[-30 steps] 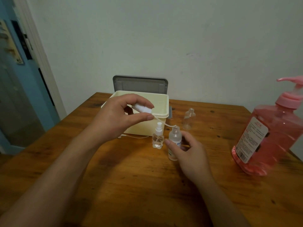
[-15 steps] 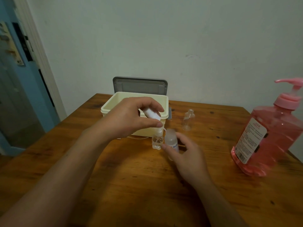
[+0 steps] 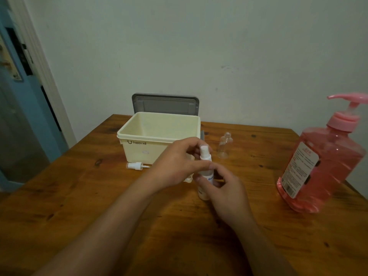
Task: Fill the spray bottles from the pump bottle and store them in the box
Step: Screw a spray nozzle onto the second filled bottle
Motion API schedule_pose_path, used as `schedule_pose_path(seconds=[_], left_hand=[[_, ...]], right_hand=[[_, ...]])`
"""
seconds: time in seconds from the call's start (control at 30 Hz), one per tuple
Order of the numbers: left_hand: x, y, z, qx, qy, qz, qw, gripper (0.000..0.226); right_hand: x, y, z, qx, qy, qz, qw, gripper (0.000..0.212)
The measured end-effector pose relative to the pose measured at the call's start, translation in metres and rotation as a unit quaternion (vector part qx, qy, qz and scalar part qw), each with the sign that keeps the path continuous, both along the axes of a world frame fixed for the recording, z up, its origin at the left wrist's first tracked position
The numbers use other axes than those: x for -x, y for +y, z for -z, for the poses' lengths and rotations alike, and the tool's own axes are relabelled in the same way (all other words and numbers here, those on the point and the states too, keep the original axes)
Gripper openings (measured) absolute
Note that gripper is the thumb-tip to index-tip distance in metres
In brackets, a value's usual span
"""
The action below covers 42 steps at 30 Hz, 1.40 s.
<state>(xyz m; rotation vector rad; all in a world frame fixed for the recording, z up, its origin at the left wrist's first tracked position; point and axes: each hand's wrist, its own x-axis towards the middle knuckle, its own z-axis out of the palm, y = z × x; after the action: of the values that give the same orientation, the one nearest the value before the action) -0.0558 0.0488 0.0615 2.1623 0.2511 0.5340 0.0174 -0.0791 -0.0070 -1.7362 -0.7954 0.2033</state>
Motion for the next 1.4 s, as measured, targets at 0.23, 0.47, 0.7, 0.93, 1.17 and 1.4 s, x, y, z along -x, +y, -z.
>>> schedule_pose_path(seconds=[0.23, 0.47, 0.7, 0.93, 1.17, 1.4], left_hand=[[0.004, -0.002, 0.005, 0.116, -0.008, 0.012, 0.993, 0.037], [0.006, -0.01, 0.01, 0.149, -0.034, 0.021, 0.988, 0.027], [0.007, -0.013, 0.014, 0.165, -0.059, 0.048, 0.983, 0.027], [0.004, -0.013, 0.015, 0.148, -0.077, 0.022, 0.986, 0.031], [0.004, -0.017, 0.016, 0.125, -0.069, 0.013, 0.99, 0.033], [0.005, -0.018, 0.018, 0.137, -0.072, 0.037, 0.987, 0.036]], right_hand=[[0.0, 0.0, 0.003, -0.022, 0.024, -0.015, 0.999, 0.036], [0.002, -0.001, 0.001, -0.048, 0.027, -0.038, 0.998, 0.03], [0.001, -0.001, 0.003, -0.051, 0.033, -0.05, 0.997, 0.03], [0.002, 0.0, 0.002, -0.053, 0.033, -0.047, 0.997, 0.034], [0.003, 0.0, 0.003, -0.053, 0.042, -0.047, 0.997, 0.034], [0.003, 0.0, 0.003, -0.055, 0.036, -0.048, 0.997, 0.031]])
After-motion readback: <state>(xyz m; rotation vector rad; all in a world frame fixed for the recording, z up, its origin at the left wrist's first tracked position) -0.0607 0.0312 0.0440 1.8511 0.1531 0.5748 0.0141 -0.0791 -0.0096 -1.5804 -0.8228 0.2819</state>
